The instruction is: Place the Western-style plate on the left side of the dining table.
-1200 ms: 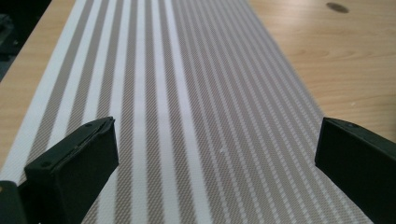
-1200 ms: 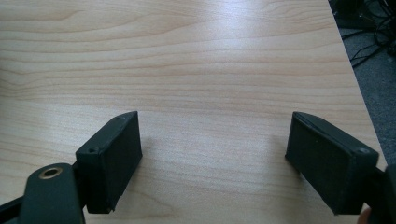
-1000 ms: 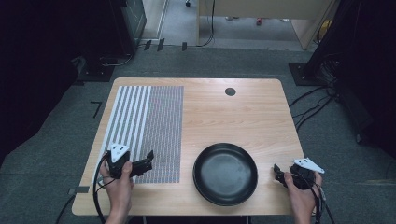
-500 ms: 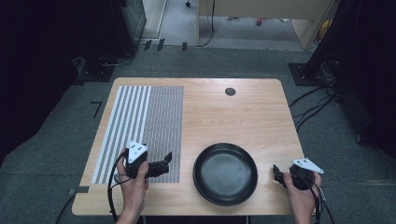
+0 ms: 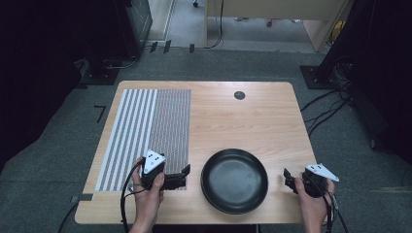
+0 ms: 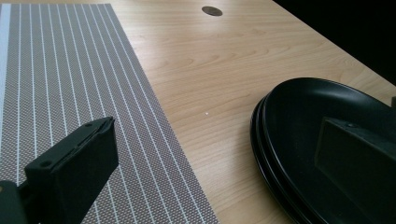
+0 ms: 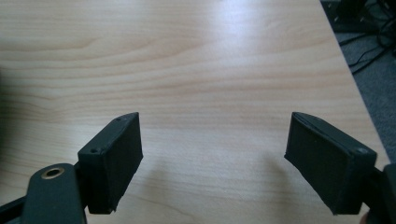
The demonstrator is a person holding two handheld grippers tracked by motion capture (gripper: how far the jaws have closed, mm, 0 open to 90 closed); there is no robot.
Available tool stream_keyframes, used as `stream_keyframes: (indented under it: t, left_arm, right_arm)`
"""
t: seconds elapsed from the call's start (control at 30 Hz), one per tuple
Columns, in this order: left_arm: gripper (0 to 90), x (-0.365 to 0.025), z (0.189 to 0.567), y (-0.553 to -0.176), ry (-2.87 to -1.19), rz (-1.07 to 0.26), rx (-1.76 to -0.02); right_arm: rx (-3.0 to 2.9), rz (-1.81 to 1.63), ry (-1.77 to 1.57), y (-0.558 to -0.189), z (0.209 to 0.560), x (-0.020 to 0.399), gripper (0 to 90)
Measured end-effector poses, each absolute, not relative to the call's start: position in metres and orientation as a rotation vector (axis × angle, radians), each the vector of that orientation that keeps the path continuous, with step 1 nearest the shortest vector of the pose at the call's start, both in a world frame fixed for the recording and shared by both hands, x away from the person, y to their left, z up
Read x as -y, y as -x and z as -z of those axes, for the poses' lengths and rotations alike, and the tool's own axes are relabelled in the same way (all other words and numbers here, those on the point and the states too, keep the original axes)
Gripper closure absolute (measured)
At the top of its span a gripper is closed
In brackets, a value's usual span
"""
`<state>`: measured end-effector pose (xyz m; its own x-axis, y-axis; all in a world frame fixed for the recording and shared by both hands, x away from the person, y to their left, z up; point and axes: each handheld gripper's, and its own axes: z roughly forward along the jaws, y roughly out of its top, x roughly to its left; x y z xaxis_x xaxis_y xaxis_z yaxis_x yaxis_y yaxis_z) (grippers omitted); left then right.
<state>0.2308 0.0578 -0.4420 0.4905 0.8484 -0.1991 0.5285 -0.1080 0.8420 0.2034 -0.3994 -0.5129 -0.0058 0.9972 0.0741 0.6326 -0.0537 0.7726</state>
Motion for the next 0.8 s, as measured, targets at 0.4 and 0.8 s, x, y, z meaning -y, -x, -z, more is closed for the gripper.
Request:
stream_keyframes:
  t: [0.4, 0.8]
  left_arm:
    - [0.0, -0.046, 0.45, -0.229, -1.819, -0.389, -1.155]
    - [0.0, -0.031, 0.461, -0.227, -1.881, -0.329, -1.128]
  right_arm:
    - [-1.673, -1.017, -1.711, -0.197, 0.486, 0.383, 17.1]
    - [-1.698, -1.044, -1.707, -0.197, 0.476, 0.367, 15.9]
